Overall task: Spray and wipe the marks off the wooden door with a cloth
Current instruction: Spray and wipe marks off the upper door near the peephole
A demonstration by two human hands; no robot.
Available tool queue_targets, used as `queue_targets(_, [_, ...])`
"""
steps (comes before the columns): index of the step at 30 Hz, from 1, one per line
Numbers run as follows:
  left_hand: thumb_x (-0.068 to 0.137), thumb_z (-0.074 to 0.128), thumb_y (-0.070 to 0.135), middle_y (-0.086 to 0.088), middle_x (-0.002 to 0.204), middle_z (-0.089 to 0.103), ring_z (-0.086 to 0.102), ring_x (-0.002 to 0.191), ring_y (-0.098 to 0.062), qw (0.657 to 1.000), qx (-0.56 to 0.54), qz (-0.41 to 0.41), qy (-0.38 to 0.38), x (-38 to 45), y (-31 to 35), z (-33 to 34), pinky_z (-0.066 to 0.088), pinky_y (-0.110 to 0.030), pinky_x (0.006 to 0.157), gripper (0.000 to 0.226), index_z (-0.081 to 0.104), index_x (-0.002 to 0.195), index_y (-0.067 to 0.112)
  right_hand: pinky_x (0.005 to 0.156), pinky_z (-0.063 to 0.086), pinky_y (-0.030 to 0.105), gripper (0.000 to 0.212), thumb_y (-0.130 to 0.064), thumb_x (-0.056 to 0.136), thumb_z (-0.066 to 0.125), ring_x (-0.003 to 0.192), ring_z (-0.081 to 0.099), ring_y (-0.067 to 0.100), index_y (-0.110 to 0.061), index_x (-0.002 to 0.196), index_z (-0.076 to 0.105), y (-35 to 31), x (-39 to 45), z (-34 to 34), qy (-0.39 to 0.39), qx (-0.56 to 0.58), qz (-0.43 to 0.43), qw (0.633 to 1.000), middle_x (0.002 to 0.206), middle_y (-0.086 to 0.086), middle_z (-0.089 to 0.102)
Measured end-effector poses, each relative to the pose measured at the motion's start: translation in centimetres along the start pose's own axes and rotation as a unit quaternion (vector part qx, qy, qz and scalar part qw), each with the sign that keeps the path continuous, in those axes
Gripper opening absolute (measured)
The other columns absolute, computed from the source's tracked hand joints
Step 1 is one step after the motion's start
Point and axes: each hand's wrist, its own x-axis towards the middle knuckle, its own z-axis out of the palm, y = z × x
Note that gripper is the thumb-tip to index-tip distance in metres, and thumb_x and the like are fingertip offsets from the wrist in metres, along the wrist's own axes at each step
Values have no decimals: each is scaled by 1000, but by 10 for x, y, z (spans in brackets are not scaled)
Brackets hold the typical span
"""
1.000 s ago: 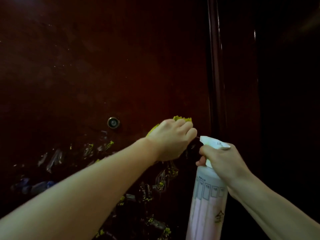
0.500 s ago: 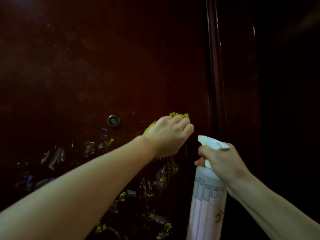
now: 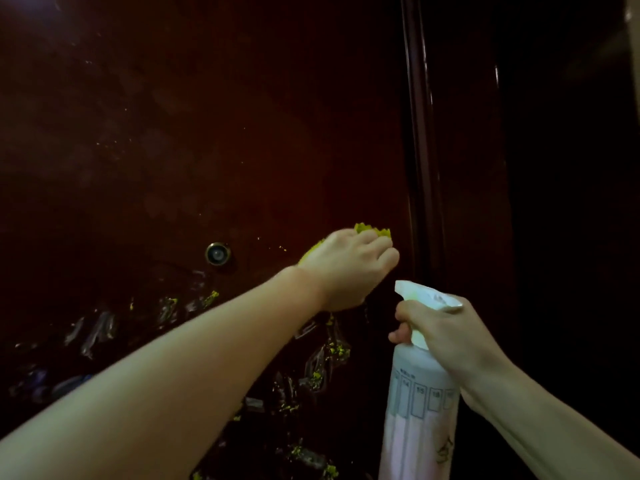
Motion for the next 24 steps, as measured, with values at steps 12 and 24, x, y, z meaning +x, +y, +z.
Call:
queue_targets(12, [93, 51, 15, -2, 100, 59, 58, 86, -20, 1000, 2, -20, 12, -12, -9, -7, 44, -30, 67, 15, 54, 107, 13, 79, 54, 38, 16, -17, 82, 64, 76, 71, 25, -28, 77, 74, 6, 0, 9, -13, -38, -25, 999, 67, 9, 71])
queue_targets(24, [95, 46, 28, 0, 98, 58, 60, 85, -31, 918, -116, -345, 158, -75, -107, -99, 48, -44, 70, 13, 47, 98, 15, 57, 42, 27, 15, -16, 82, 66, 62, 50, 16, -1, 82, 63, -28, -20, 71, -119, -37, -139, 982, 71, 19, 58])
